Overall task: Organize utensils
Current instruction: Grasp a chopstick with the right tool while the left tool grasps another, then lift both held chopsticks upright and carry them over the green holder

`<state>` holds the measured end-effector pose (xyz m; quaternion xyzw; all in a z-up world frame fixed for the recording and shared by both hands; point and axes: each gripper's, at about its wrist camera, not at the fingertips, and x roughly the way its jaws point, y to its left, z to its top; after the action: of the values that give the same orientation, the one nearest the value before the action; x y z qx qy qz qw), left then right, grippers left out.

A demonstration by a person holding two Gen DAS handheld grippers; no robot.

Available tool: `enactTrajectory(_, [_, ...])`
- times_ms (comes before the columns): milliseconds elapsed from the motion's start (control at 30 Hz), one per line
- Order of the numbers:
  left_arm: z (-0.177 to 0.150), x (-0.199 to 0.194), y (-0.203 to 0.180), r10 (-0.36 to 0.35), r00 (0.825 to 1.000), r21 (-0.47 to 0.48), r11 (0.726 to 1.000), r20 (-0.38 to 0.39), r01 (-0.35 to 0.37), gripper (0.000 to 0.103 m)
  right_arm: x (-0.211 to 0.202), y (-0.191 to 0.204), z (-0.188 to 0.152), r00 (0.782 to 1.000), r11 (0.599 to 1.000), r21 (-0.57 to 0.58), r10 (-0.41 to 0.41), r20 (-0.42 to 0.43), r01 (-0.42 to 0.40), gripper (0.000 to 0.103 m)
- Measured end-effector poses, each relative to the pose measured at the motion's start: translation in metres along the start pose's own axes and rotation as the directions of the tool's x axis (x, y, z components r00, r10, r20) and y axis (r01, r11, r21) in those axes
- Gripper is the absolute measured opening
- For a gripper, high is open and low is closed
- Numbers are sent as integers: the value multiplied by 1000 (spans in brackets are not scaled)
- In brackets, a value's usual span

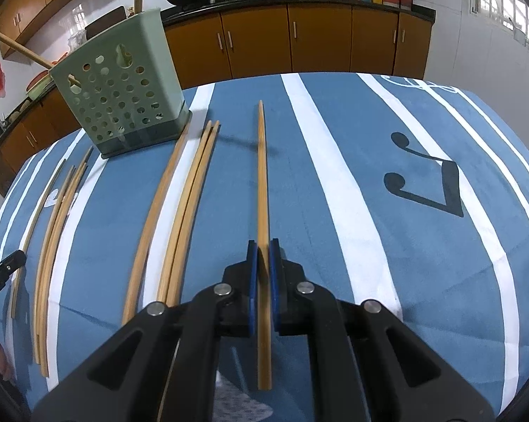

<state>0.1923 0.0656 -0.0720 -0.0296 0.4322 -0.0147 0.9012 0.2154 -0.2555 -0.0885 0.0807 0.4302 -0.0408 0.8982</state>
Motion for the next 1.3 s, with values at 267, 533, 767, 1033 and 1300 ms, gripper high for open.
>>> enactTrajectory(267, [-3,-1,-4,18,1000,20,1000,9,-18,8,-2,1,-3,1000,1000,-11,-8,7,9,8])
enactTrajectory(533, [-3,-1,-5,25,1000,27,999,10,-25,8,-3,0,-4,1000,1000,-19,-8,15,8,8])
enactTrajectory(767, [6,-15,4,-6,1000,-3,1000,16,6,7,-38,-4,9,994,1000,-9,12,104,-11,8])
enactTrajectory(1033, [31,-63,9,-36,989,-3,999,142,37,7,-94,-10,37,964,999,6,28,264,-31,8])
enactTrajectory(1300, [65,-109,11,-62,959,-12,998,277,68,7,-138,-11,60,916,999,9,42,399,-50,8])
